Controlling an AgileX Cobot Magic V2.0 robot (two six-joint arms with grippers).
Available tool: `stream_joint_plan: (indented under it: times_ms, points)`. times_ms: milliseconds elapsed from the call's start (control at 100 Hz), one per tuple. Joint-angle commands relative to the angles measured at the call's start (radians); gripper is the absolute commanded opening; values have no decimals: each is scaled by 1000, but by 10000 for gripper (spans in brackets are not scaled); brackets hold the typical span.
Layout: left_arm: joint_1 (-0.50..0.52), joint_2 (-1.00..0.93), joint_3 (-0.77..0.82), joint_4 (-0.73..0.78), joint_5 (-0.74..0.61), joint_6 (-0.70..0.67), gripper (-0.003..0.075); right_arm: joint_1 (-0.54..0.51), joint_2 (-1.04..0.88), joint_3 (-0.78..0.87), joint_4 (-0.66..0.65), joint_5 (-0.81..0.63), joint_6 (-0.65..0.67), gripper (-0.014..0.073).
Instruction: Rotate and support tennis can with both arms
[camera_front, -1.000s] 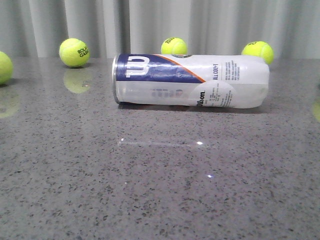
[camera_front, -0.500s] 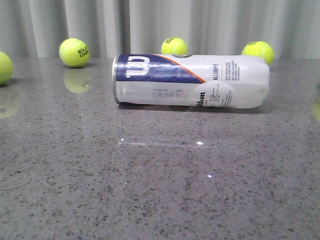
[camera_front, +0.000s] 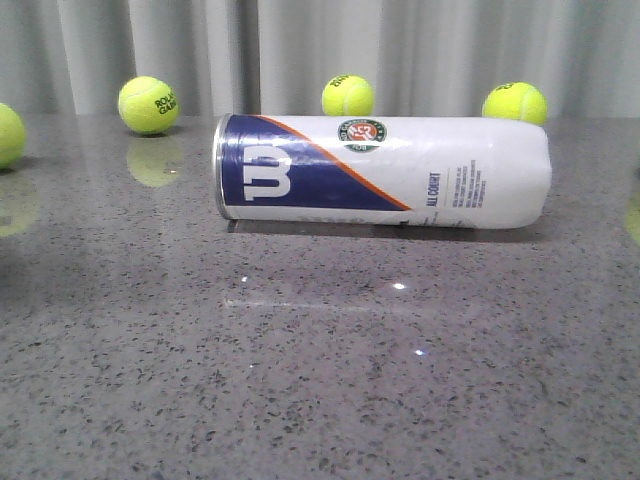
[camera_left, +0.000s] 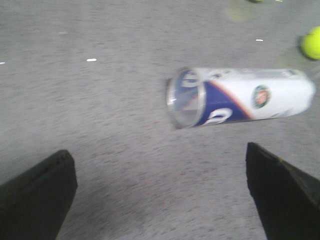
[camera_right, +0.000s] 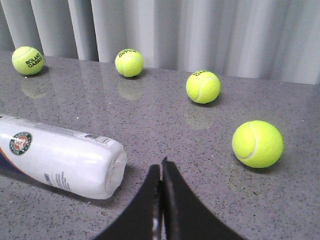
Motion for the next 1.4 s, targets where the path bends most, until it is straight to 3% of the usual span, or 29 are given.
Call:
stream_joint_plan:
  times_ms: [0,150,500,1050,1390]
  points:
    - [2,45,-33,-188,-32,111,648,-8,5,-26,3,-87,-2,-70]
    - [2,152,-33,-329,26,248,648,-8,5,-26,3,-87,-2,-70]
    - [2,360,-33,-497,176,387,648,-8,5,-26,3,-87,-2,-70]
    - [-2,518,-33,-687,223,517,648,-8,5,-26,3,-87,-2,-70]
    - [-31,572,-82,-711,223,522,648,-8,5,-26,3,-86,-2,-70]
